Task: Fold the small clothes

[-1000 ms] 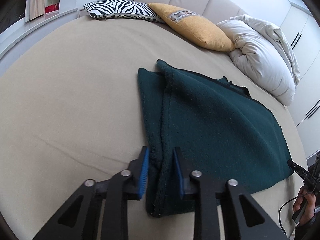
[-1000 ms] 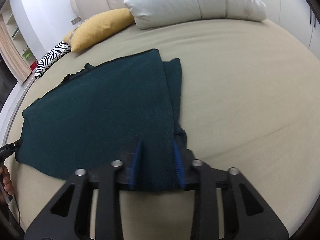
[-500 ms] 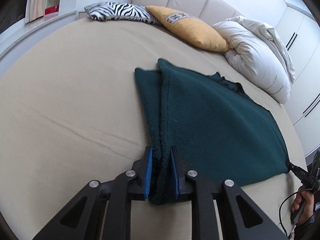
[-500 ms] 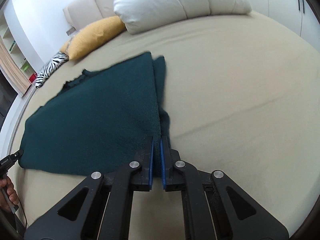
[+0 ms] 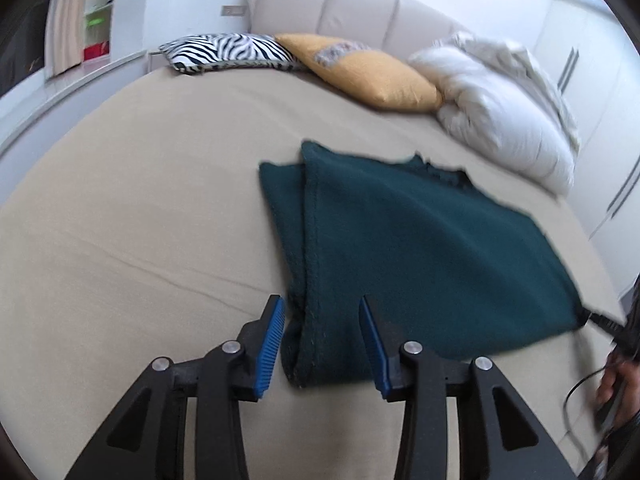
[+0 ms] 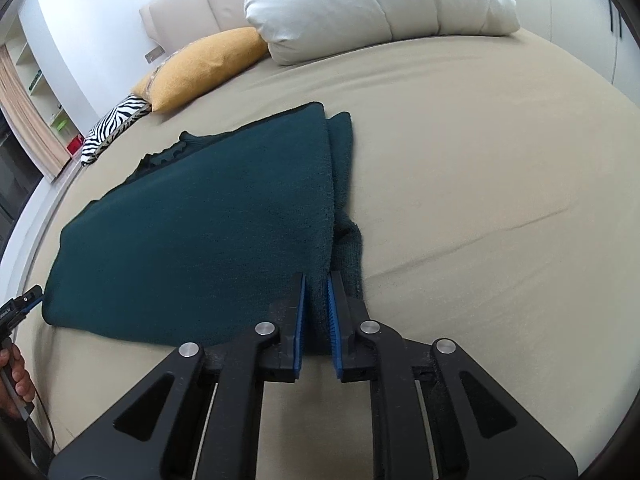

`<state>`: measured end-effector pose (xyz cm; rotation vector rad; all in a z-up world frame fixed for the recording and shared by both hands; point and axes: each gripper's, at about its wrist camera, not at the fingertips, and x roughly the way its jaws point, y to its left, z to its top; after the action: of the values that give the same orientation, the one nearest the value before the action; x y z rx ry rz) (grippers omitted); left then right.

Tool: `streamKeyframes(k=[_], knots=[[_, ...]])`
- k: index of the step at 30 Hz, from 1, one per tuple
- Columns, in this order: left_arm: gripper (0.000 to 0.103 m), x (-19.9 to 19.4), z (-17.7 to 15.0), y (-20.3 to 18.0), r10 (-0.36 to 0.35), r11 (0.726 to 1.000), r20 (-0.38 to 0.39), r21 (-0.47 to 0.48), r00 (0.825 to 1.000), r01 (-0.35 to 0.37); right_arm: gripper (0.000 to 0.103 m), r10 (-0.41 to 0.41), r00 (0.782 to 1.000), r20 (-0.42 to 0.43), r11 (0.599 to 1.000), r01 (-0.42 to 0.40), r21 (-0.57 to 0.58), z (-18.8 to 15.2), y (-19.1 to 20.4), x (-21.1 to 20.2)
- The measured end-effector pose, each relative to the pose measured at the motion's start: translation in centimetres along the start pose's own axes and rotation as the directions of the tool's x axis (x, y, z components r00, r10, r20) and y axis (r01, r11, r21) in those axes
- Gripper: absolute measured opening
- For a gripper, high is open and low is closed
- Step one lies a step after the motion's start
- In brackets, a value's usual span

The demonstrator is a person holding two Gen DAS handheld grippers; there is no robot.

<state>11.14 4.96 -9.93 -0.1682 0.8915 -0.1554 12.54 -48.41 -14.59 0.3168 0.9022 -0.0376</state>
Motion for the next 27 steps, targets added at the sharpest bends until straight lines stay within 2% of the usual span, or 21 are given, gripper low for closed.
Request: streamKeyframes(k=[3,5,8,14,19,24,27], knots=[[0.015,1.2,-0.6,0.5,-0.007,1.000,-0.036,-0.025,0.999,0.006,0.014,-0.006,1.000,-0.024,1.000,0.006,-0.004,-0.1,0.1,0.6],[0.010,0.4,-0.6,0.5,0.010,1.000,0.002,-0.025,1.000,-0.010,0.014,0.001,1.000,-0.019,1.000,-0.001,0.000,-0.1,-0.1,0.6],[0.008,-0.8,-0.4,-0.3,0.052,0.998,0.055,0.025,0.997,-0.053,0.014,-0.008,1.000,0.004,1.000,0.008,0.004,-0.1,-0.4,0.1],[0.006,-0.8,-1.1,-1.0,0.063,0.996,0.072,0.059,0.995,-0.067,0.006,-0.028,0.999,0.021,0.999,0.029,-0.038,-0.1,0.3,-0.5],[0.006,-1.9,-1.7,0.2,0.047,0.999,0.091,0.012,0.995,-0.048,0.005,-0.042,0.998,0.043,0.996,0.045,-0.073,0.1,1.1,-1.3],[0.006,-0.5,-2.9,1.9,0.022,0.999,0.025,-0.047,0.999,-0.021,0.005,-0.064,0.998,0.012,0.997,0.064,-0.031,-0.4,-0.2,-0.7],[0.006,-0.5,-3.2,2.1,0.008,0.998,0.021,-0.058,1.000,-0.007,0.004,-0.050,0.999,-0.003,0.999,0.050,0.017,-1.2,-1.5,-0.2]])
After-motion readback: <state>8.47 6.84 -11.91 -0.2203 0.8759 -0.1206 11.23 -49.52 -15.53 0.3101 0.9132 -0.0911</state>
